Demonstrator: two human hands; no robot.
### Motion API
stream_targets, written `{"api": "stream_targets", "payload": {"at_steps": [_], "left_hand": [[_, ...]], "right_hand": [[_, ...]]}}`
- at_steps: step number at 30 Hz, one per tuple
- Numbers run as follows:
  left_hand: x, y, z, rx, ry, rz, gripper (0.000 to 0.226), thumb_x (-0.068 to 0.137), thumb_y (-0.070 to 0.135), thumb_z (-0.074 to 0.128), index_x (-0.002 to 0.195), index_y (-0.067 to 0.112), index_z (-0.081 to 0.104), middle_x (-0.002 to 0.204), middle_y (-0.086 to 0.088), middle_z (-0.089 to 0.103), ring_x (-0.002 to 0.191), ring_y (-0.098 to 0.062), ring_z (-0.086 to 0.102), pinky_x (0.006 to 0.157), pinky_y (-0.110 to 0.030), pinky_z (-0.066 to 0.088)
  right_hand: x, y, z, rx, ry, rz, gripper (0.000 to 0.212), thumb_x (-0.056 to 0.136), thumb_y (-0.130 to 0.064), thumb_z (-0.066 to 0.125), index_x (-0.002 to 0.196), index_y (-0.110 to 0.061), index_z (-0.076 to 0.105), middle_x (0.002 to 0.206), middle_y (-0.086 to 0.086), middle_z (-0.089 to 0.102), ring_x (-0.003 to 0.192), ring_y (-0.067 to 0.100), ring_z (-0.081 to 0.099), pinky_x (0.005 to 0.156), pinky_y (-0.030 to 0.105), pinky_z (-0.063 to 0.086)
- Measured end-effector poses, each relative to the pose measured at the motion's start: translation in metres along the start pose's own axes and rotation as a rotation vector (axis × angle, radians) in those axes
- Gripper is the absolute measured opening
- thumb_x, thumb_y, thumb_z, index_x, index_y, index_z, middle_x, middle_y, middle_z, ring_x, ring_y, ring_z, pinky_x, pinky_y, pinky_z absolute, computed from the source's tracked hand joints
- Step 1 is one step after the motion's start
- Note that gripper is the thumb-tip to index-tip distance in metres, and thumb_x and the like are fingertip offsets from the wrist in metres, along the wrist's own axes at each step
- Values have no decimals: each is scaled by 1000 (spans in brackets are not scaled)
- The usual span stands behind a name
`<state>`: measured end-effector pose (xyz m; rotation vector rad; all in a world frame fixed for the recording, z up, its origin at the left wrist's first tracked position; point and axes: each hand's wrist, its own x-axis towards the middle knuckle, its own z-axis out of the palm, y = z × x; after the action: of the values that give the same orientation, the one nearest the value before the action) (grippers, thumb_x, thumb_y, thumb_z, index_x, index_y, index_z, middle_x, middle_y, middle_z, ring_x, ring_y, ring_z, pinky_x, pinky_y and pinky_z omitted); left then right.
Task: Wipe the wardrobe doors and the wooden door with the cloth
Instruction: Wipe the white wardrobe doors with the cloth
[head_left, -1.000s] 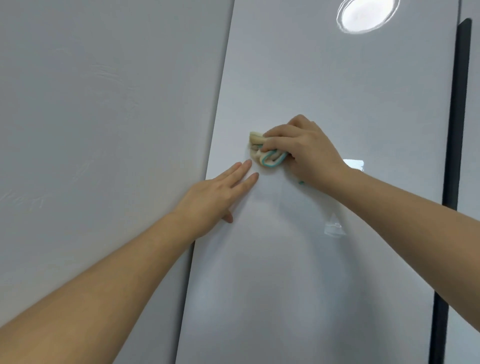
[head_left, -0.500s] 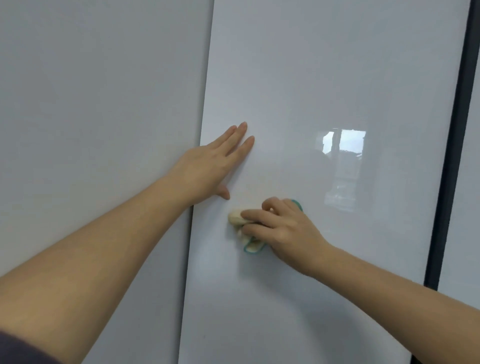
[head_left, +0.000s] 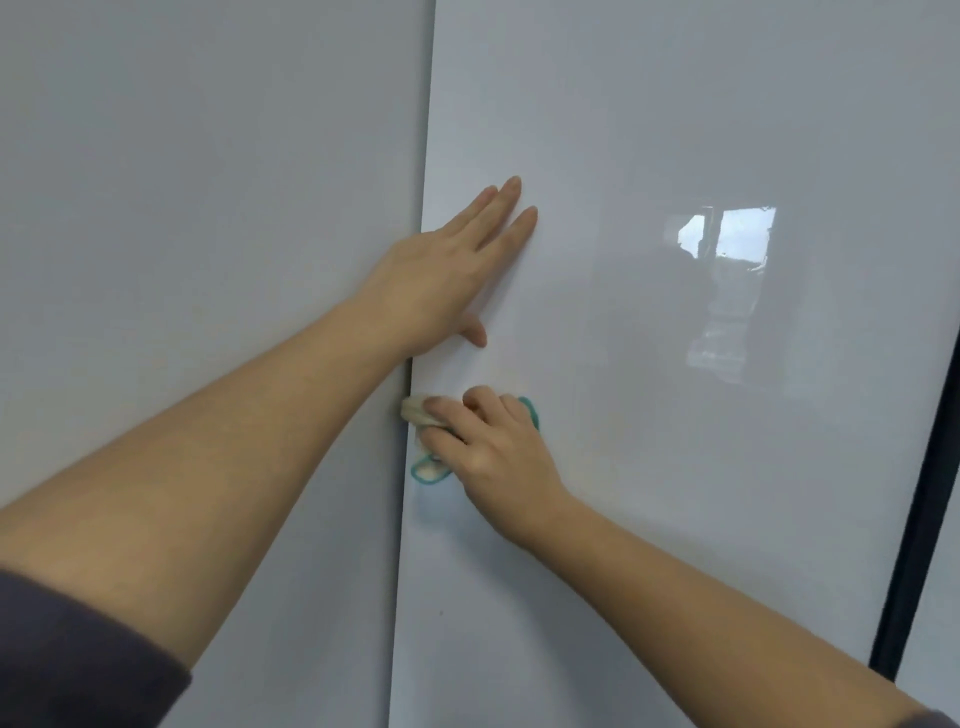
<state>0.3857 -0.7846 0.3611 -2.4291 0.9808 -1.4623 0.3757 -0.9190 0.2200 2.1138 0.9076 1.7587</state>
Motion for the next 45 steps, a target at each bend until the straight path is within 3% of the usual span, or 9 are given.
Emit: {"api": "stream_targets", "payload": {"at_steps": [6,12,17,22,24,33,39,42,45], "left_hand": [[0,1,-2,-21,-13,-11,117,76,37,80,156,24,-5,163,4,-17,150,-12,-5,86,-31,48],[-1,0,-2,-24,-16,-18,119,74,37,81,156,25,-4,162,5,-17,150,-11,-6,90,-33,48],[-2,0,-3,-49,-18,-25,117,74,36,81,156,26,-3,163,7,-16,150,-9,-4,89,-33,49],[-3,3,-4,-68,-34,-52,115,75,35,80,156,26,0,163,7,-13,150,-11,-3,96,-36,46],[-7,2,-5,-72,-19,-85,113,76,38,79,156,26,-1,163,5,-12,151,-14,-3,98,-40,46],[-56,50,37,-181,-80,-202,119,73,47,78,154,35,-8,162,-2,-21,150,-25,-10,99,-43,47],[-55,52,40,-225,-38,-229,119,71,41,81,155,36,-3,162,0,-17,151,-24,-8,96,-40,47],[-55,53,41,-227,-51,-215,123,68,47,81,155,33,-5,162,-5,-18,150,-28,-9,104,-44,41],[-55,59,44,-227,-77,-217,135,60,61,80,155,27,-10,161,-11,-21,149,-34,-11,114,-51,29]], "right_hand": [[-66,-29,7,59,-216,-285,19,95,-11,52,82,-17,64,100,2,65,78,25,53,65,36,35],[-24,21,-32,1,-1,-23,17,91,-6,56,86,-15,70,107,2,70,74,27,56,61,34,36],[-112,3,-51,67,-288,-331,21,101,-17,50,88,-19,66,105,1,66,77,25,57,63,36,39],[-47,57,-66,-6,-4,-47,33,99,-5,43,88,-17,71,113,-1,69,83,26,51,64,33,37],[-51,54,-59,-13,27,-41,25,96,-2,51,88,-14,71,115,0,69,83,27,49,64,35,41],[-133,32,-80,73,-343,-330,23,101,-11,48,92,-19,68,116,0,67,81,26,58,66,33,40],[-97,87,-113,-39,-52,41,28,92,5,51,96,-11,74,121,7,64,90,30,48,69,40,46],[-152,62,-118,12,-231,-164,24,100,-2,45,99,-9,68,127,7,55,89,30,50,71,41,47],[-165,70,-134,24,-353,-247,24,102,-6,45,99,-13,68,122,9,62,91,30,54,73,41,49]]}}
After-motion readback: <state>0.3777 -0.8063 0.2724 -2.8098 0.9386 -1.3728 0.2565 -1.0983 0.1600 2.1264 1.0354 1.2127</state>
